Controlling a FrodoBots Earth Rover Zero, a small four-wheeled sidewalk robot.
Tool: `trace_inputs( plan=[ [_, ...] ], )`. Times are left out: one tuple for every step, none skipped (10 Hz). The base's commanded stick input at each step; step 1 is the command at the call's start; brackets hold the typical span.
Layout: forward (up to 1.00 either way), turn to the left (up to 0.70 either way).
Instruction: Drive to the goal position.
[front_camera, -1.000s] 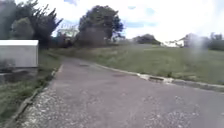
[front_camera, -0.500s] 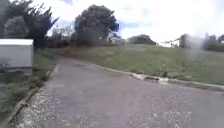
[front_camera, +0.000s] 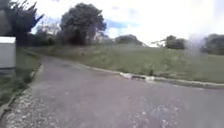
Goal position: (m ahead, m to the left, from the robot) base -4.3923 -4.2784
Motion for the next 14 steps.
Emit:
trace_inputs(
  plan=[
    [0.00,-0.70],
    [0.00,-0.70],
    [0.00,-0.70],
    [0.00,-0.70],
    [0.00,-0.70],
    [0.00,-0.70],
    [0.00,-0.70],
    [0.00,-0.70],
    [0.00,-0.70],
    [0.00,-0.70],
    [0.00,-0.70],
    [0.00,-0.70],
    [0.00,-0.70],
    [0.00,-0.70]
  ],
)
